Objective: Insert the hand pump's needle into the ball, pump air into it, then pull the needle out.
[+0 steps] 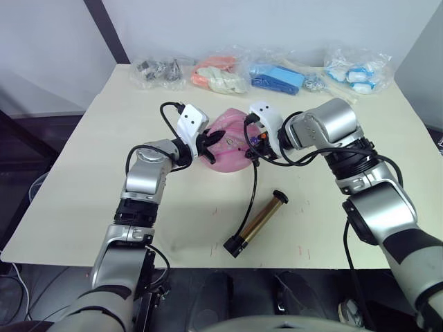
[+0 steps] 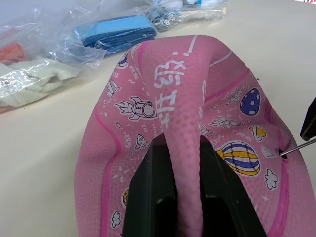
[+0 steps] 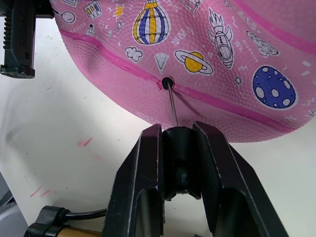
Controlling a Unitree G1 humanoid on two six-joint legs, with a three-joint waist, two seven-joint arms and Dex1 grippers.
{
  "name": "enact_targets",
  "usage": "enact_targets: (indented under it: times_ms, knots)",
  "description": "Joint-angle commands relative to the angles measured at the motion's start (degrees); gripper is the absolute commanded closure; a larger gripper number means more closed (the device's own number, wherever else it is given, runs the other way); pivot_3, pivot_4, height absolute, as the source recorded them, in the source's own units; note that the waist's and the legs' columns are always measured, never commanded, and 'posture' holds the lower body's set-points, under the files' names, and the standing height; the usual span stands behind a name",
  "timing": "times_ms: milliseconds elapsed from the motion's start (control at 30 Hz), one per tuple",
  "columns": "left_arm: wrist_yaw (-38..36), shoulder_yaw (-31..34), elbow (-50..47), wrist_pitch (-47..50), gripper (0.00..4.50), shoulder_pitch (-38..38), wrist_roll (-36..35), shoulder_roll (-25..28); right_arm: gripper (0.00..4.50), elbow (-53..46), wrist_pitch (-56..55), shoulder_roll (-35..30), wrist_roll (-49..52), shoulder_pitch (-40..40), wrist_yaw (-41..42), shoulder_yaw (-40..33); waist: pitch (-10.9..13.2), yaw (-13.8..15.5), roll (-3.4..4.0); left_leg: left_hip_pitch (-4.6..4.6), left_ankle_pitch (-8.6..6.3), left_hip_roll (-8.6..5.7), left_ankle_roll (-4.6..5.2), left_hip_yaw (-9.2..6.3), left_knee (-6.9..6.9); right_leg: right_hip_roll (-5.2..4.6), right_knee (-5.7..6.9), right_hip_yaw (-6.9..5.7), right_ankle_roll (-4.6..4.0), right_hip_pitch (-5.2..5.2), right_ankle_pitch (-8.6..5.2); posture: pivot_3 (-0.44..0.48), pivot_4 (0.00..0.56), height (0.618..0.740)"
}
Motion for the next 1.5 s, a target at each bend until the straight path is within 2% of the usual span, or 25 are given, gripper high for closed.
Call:
enact_targets:
  times_ms: [33, 233, 700, 933, 1500]
  knots:
    - [-0.51, -1.57, -0.82, 0.24, 4.49, 0.99, -0.04, -1.06, 4.11, 0.24, 2.17, 0.87, -0.46, -1.28, -0.49, 0.02, 0.0, -0.01, 0.0, 0.0, 0.0, 0.0, 0.0, -0.01, 0.0, 0.0, 0.0, 0.0, 0.0, 0.0, 0.0, 0.0, 0.15, 0.738]
    - [-0.76, -2.07, -1.08, -0.07, 4.49, 1.31, 0.22, -1.31, 4.11, 3.8, 5.4, 2.41, -1.02, -3.57, -1.56, -0.94, -0.01, -0.02, 0.01, 0.01, 0.0, 0.0, 0.0, -0.03, 0.0, 0.0, 0.01, -0.01, 0.0, 0.0, 0.0, 0.0, 0.15, 0.738]
    - [-0.58, -3.19, -3.39, -1.16, 4.49, 3.03, 1.27, -2.54, 4.11, 20.4, 6.39, 7.75, -3.36, -12.03, -5.28, -5.99, -0.03, -0.11, 0.05, 0.03, 0.01, -0.01, -0.02, -0.01, -0.03, 0.0, 0.01, -0.01, 0.0, 0.01, 0.0, 0.0, 0.15, 0.738]
    - [-0.45, -3.27, -4.06, -1.07, 4.49, 3.91, 1.24, -2.55, 4.11, 28.63, 4.81, 10.86, -4.44, -16.16, -8.15, -11.43, -0.03, -0.26, 0.05, 0.05, 0.02, -0.01, -0.03, -0.02, -0.05, 0.0, 0.02, -0.01, 0.0, 0.01, 0.0, 0.0, 0.15, 0.738]
    - [-1.25, -3.55, -5.58, 0.77, 4.49, 5.48, 0.89, -3.16, 4.11, 40.15, -3.7, 17.2, -6.44, -20.52, -15.23, -20.96, -0.06, -1.2, 0.09, 0.14, 0.02, -0.01, -0.04, -0.03, -0.09, 0.01, 0.05, 0.04, -0.02, 0.02, 0.01, 0.0, 0.15, 0.738]
